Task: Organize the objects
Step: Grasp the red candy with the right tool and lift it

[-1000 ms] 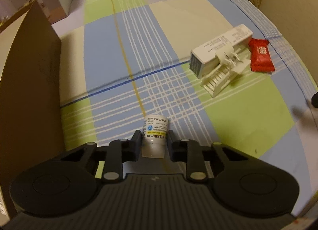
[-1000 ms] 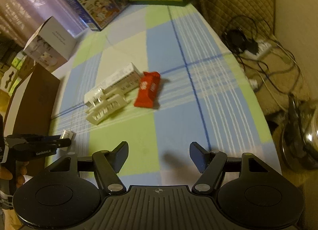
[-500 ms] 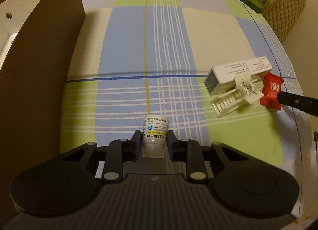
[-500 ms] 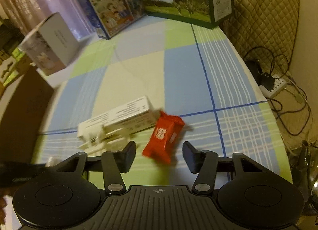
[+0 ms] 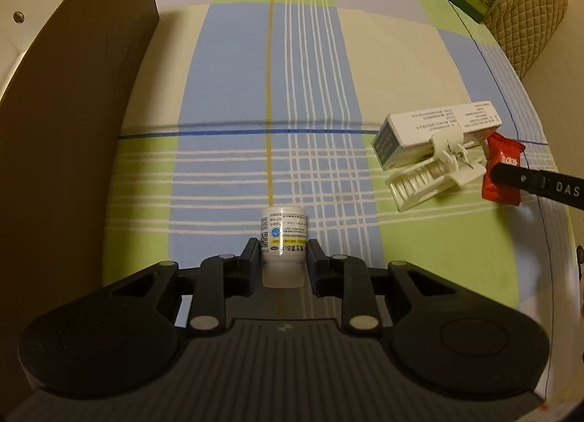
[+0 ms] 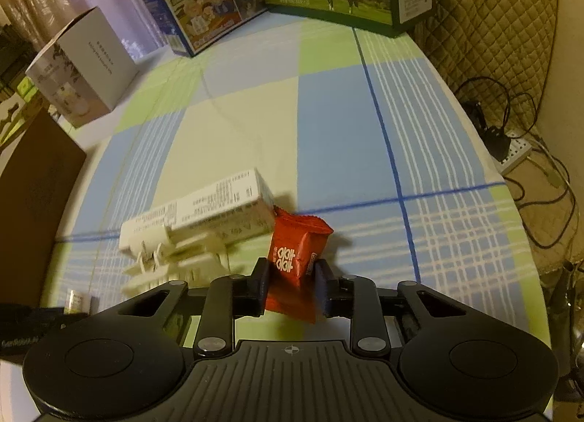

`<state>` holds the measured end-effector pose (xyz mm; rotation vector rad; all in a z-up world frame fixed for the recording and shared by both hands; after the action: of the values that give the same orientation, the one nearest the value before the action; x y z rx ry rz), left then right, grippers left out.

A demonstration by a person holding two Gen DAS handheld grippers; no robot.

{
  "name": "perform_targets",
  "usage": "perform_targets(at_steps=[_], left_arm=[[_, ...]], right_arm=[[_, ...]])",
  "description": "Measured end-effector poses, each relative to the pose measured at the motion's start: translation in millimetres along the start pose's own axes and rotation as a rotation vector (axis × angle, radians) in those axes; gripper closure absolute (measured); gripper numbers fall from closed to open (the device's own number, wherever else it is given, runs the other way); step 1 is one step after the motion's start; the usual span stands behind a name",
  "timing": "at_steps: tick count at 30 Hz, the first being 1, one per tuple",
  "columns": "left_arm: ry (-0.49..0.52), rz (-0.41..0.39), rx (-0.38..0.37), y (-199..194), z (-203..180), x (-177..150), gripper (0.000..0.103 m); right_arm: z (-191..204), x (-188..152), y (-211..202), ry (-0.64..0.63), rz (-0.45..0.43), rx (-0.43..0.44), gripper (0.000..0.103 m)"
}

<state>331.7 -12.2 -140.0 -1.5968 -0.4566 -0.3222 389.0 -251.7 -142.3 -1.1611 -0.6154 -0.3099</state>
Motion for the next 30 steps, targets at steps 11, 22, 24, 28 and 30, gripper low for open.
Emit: perform_targets(at_steps=[11, 22, 24, 28, 30], left_arm=[[-0.034, 0.019, -0.031, -21.8, 0.5, -34.6, 0.081], [-0.032, 0.061, -0.062, -50.5, -6.8, -78.6, 0.081], [-0.038, 0.053, -0.066, -50.0, -8.5, -77.3, 0.081], [-0.032, 0.036, -0.068, -46.9, -15.3, -75.6, 0.081], [-0.026, 0.028, -0.063, -45.4, -17.1, -75.2, 0.081]], right_arm=[[11.2, -53.1, -48.6, -0.043, 0.159, 0.156, 0.083], [37.7, -86.4, -70.2, -0.15, 0.221, 0.221, 0.083], [36.1, -85.6, -69.0, -0.124, 0.207, 0.201, 0.082], [26.7, -82.8, -66.7, -0.037, 0.223, 0.173, 0.072], [21.6, -80.1, -66.4, 0.016, 0.218, 0.178, 0.06]])
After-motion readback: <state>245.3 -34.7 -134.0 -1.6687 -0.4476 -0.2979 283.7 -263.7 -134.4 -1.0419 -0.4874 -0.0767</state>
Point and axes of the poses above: each gripper's, at about its wrist camera, not at the fingertips, and y roughly the way its jaws point, z to its left, x to its top, the point moved 1 cm from there along y, roughly the way its jaws point, and after that the axes turned 8 degrees about -z, right-handed, at the moved point
